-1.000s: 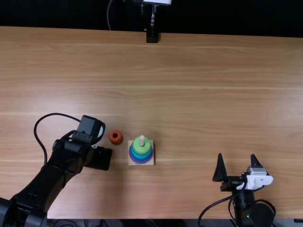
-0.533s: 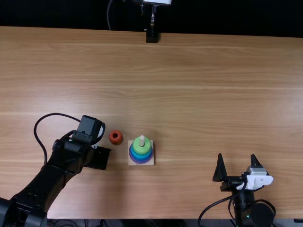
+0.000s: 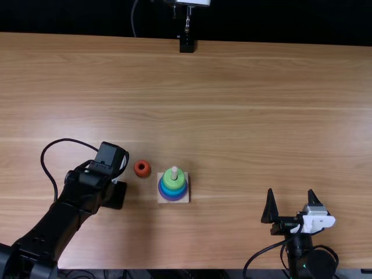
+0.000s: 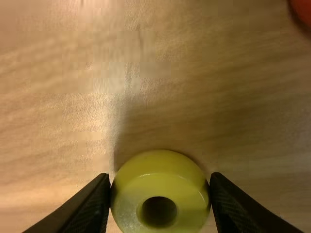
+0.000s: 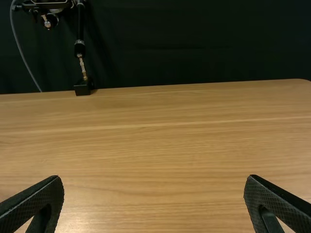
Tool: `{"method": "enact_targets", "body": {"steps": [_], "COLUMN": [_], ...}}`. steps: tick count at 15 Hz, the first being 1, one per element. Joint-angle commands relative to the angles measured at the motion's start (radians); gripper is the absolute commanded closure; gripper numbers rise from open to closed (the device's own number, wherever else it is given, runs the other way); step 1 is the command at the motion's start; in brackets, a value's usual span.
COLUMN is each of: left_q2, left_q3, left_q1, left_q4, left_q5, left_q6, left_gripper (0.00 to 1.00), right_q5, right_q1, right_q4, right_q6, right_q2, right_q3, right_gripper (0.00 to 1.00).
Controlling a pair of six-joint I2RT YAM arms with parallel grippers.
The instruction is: Build the Hanoi tower: stack the rings onto the peg from bottom to top in this color order: purple, dark blue, light blue, dark green, light green, yellow, orange.
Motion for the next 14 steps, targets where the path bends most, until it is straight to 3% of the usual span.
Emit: {"method": "enact_targets", "body": {"steps": [1,9,14], "left_q2": [0.009,0.055,0.126], "left_q3": [0.099,0.578,0.794], "left_q1": [-0.009,-0.084,-0.185], "left_q4": [-0.036,-0.592,-0.686], "left_q5": [-0.012,0.004,0.01], "left_q6": [0.0,-0.005,-0.024], "left_gripper": [1.0,1.0,1.0], "right_q5": [-0.007,-0.007,-0.007], "right_q1": [-0.004,-0.004,-0.004], "right_q4": [-0.005,-0.005,-0.005], "right_q6": [-0.004,-0.004,-0.004], "right_q2": [-0.012,-0.012,-0.012], "right_q3": [-0.01,-0.01,-0.01], "right_gripper": [0.0,0.0,0.0]}}
